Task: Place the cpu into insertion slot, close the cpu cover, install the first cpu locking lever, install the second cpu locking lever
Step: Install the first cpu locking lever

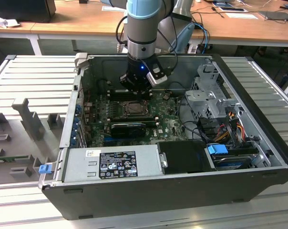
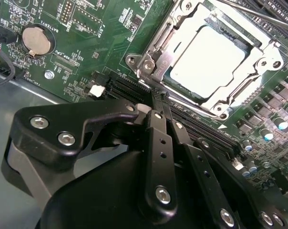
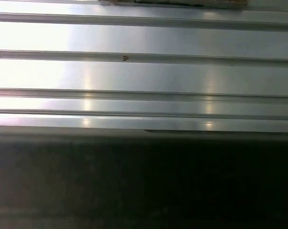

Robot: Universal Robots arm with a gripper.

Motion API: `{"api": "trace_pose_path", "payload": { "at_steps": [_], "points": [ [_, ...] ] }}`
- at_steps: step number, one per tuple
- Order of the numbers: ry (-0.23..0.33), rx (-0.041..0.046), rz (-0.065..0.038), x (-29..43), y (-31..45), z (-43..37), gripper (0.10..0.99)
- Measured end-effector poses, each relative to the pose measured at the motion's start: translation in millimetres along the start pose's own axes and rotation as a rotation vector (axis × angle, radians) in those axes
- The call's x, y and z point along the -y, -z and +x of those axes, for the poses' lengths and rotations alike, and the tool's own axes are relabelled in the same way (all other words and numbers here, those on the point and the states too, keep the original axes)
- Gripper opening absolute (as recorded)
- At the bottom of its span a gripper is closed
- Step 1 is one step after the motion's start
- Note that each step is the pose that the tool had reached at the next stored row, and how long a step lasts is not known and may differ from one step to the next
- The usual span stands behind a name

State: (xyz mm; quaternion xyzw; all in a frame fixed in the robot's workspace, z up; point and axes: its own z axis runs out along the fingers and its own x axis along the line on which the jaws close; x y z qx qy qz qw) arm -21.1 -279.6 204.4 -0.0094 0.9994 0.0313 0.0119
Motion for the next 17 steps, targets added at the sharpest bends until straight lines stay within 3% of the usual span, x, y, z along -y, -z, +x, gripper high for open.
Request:
{"api": "trace_pose_path", "payload": {
  "at_steps": [3,8,13,14,17],
  "points": [
    [-0.003,0.0002,0.006,0.1,-1.1,0.0,0.106],
    [-0.005,0.0002,0.003,0.7,-2.7,0.1,0.106],
    [-0.005,0.001,-0.039,0.6,-2.9,0.1,0.106],
    [-0.006,0.0012,-0.044,0.6,-2.9,0.0,0.106],
    [-0.006,0.0011,-0.045,0.9,-2.8,0.1,0.106]
  ]
}}
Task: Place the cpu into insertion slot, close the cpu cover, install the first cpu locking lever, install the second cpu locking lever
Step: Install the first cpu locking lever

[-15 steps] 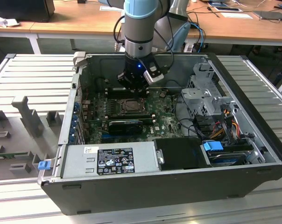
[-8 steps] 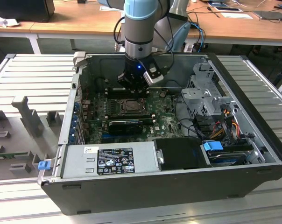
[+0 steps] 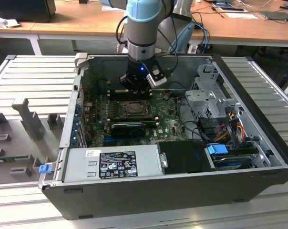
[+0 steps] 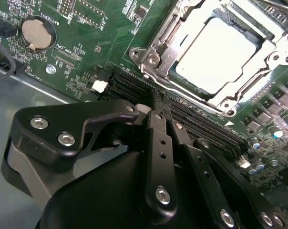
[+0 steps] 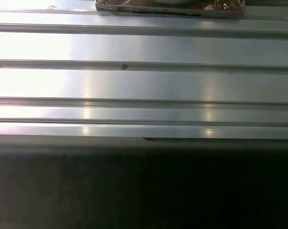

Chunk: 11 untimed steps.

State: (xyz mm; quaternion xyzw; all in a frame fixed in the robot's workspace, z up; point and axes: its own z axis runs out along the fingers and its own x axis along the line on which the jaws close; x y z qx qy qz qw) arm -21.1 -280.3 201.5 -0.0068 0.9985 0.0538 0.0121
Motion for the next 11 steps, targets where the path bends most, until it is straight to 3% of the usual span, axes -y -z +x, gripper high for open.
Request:
{"api": "trace_pose_path", "payload": {
  "at_steps": [3,4,11],
  "points": [
    [0.0,0.0001,0.001,0.2,4.7,-0.2,0.106],
    [-0.001,-0.0001,0.007,2.9,4.5,-0.1,0.106],
    [-0.003,-0.0008,0.01,7.7,-0.9,-4.3,0.106]
  ]
}}
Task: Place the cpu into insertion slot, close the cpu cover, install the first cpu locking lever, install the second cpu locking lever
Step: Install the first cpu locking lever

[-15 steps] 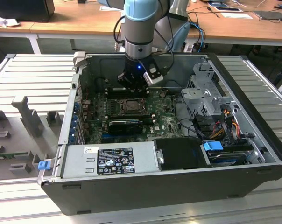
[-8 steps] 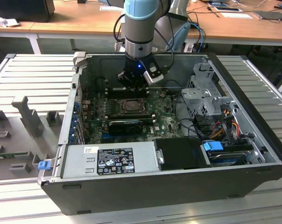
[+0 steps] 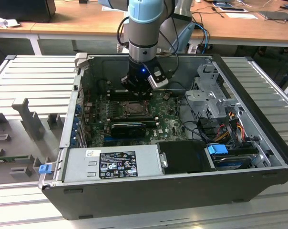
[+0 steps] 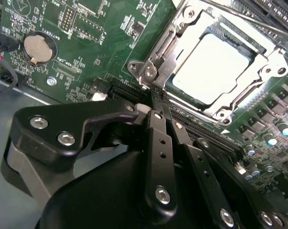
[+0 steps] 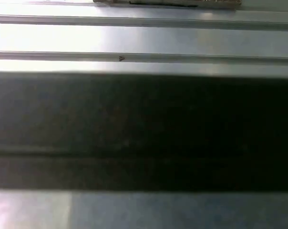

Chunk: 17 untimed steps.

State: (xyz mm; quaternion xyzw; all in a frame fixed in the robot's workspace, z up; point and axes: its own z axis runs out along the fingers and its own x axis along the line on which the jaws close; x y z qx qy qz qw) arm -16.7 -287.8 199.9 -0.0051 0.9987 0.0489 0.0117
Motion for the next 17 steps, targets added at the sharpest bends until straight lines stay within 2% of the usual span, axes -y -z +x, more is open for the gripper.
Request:
{"api": "trace_pose_path", "payload": {
  "at_steps": [4,10,17],
  "points": [
    [0.0,0.002,-0.006,0.1,0.6,-0.7,0.106],
    [0.0,0.001,-0.006,-1.4,19.3,-1.0,0.106],
    [0.0,0.001,-0.006,4.6,21.0,-0.9,0.106]
  ]
}}
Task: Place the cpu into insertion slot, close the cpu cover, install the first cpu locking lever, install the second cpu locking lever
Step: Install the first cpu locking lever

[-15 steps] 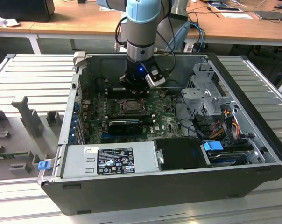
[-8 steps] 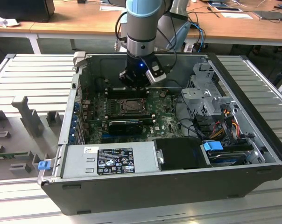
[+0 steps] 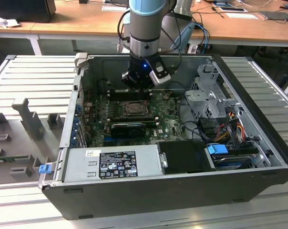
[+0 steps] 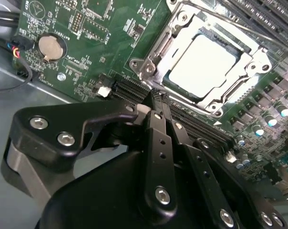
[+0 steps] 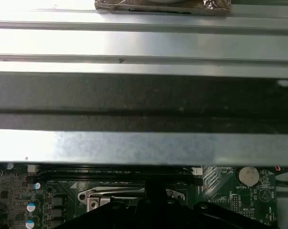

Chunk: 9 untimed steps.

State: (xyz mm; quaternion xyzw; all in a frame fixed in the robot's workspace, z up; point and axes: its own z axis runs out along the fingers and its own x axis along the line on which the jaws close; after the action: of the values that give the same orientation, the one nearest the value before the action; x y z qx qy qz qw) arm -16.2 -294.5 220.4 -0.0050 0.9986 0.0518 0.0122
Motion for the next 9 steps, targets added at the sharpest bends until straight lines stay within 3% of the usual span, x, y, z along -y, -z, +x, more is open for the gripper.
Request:
{"api": "trace_pose_path", "payload": {
  "at_steps": [9],
  "points": [
    [0.0,0.0,0.0,3.4,0.3,0.0,0.106]
  ]
}}
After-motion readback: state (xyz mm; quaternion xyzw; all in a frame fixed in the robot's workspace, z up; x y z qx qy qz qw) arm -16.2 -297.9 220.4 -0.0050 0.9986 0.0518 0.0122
